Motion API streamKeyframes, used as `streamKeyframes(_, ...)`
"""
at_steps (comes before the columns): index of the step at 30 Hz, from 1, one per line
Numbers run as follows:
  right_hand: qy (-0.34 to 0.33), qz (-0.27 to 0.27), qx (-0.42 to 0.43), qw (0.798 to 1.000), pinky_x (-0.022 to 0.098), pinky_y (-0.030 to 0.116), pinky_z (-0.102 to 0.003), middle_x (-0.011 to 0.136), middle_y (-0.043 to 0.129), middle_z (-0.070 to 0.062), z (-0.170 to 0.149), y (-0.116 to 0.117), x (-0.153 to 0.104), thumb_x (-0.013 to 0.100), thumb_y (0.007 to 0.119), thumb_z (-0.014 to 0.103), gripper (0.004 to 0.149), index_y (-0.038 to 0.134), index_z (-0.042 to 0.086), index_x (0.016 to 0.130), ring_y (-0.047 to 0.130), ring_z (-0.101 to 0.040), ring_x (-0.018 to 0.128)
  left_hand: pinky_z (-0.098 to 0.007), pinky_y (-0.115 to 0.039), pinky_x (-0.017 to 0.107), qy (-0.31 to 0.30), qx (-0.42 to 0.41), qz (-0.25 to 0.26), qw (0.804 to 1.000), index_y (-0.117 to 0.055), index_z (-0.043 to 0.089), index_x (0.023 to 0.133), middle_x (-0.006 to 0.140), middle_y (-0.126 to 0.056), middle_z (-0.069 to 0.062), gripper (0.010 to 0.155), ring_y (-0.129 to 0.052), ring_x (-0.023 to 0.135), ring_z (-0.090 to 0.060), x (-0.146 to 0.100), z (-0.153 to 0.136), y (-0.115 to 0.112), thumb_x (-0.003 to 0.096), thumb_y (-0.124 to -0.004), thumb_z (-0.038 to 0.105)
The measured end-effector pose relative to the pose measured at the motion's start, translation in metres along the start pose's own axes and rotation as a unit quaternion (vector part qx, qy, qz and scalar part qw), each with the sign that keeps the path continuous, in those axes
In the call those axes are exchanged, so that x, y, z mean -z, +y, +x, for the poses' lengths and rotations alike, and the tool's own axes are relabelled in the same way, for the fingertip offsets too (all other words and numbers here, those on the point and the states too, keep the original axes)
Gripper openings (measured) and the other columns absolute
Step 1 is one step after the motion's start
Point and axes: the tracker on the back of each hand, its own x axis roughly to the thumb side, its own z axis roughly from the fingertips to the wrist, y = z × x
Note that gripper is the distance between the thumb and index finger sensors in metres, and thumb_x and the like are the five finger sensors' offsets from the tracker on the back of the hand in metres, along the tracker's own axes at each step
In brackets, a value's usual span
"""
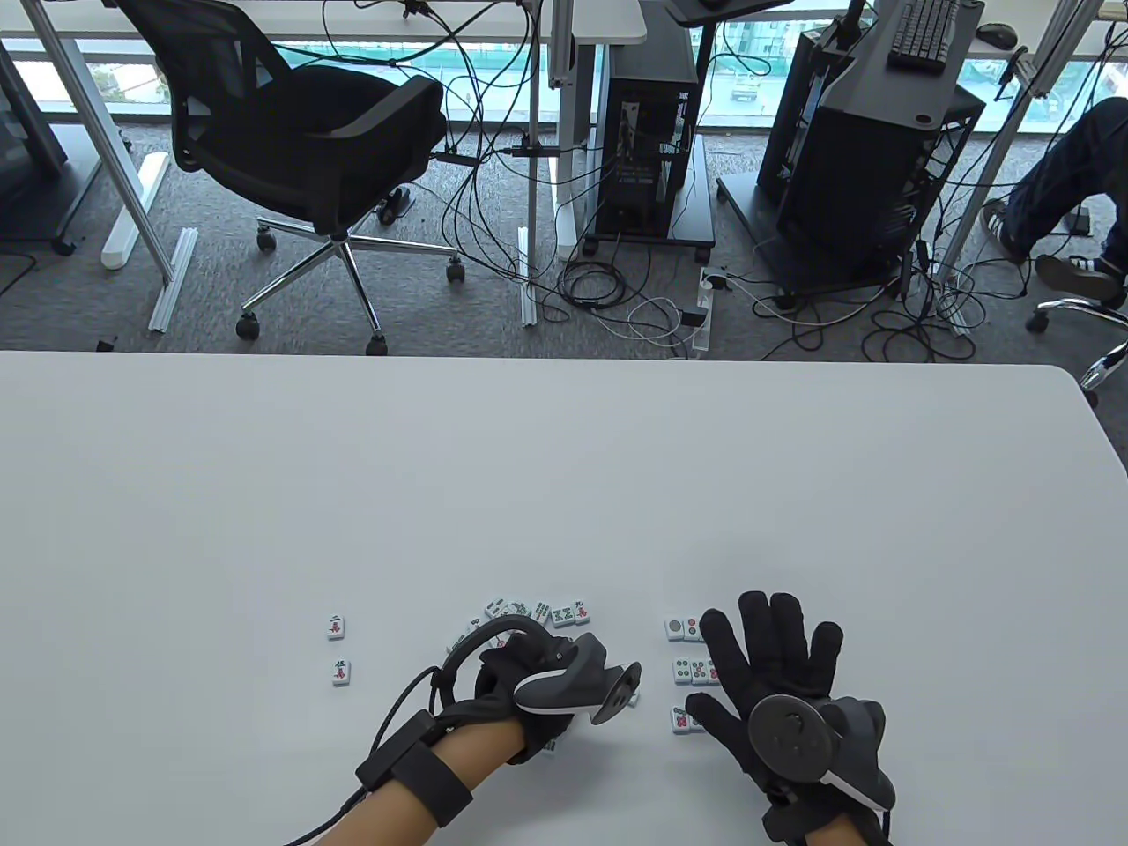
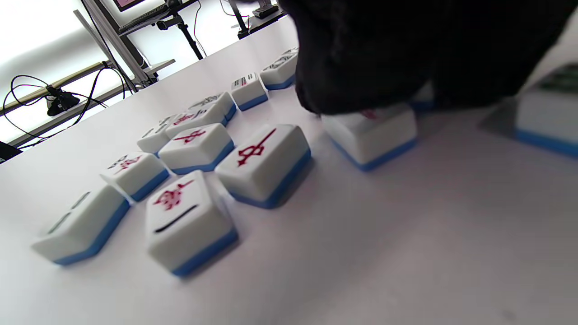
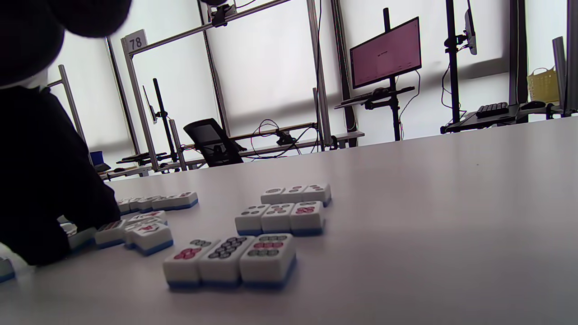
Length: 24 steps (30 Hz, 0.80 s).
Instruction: Mahjong suit sorting
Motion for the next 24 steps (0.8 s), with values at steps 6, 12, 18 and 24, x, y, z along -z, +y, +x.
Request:
streamKeyframes(6, 0.001, 0.0, 0.0, 1.0, 0.069, 0.004, -0.069, 0.118, 0.005, -0.009, 0.0, 0.0, 0.0, 0.051, 0.057, 0.063, 0.077, 0.02, 0.034, 0.112, -0.004, -0.038, 0.103, -0.03, -0.085, 0.011, -0.006, -0.024, 0.033, 0.999, -0.089, 0.016, 0.073, 0.031, -0.099, 0.016, 0.059, -0.087, 0.0, 0.0, -0.005, -0.007, 0.014, 0.0294, -0.089, 0.056)
streamKeyframes(12, -0.002, 0.0, 0.005, 1.0, 0.07, 0.005, -0.07, 0.118, 0.005, -0.009, 0.0, 0.001, 0.0, 0.051, 0.057, 0.063, 0.077, 0.02, 0.035, 0.112, -0.003, -0.038, 0.104, -0.031, -0.085, 0.014, 0.014, -0.039, 0.071, 0.997, -0.088, 0.016, 0.075, 0.034, -0.1, 0.015, 0.059, -0.088, 0.003, -0.001, -0.03, -0.043, 0.029, 0.029, -0.09, 0.053)
streamKeyframes(18, -0.001, 0.0, -0.001, 1.0, 0.07, 0.005, -0.07, 0.118, 0.005, -0.009, 0.0, 0.001, 0.0, 0.051, 0.057, 0.063, 0.077, 0.02, 0.035, 0.112, -0.003, -0.038, 0.104, -0.032, -0.086, 0.017, 0.056, -0.034, 0.078, 0.995, -0.087, 0.017, 0.077, 0.038, -0.1, 0.015, 0.059, -0.091, 0.006, -0.002, -0.063, -0.09, 0.023, 0.029, -0.091, 0.052)
streamKeyframes(24, -0.002, 0.003, -0.008, 1.0, 0.07, 0.005, -0.07, 0.118, 0.005, -0.009, 0.001, 0.001, 0.0, 0.051, 0.057, 0.063, 0.077, 0.02, 0.035, 0.112, -0.003, -0.038, 0.103, -0.033, -0.086, 0.018, 0.109, -0.039, 0.05, 0.992, -0.087, 0.018, 0.078, 0.039, -0.101, 0.014, 0.059, -0.091, 0.007, -0.003, -0.096, -0.132, -0.003, 0.0291, -0.091, 0.051)
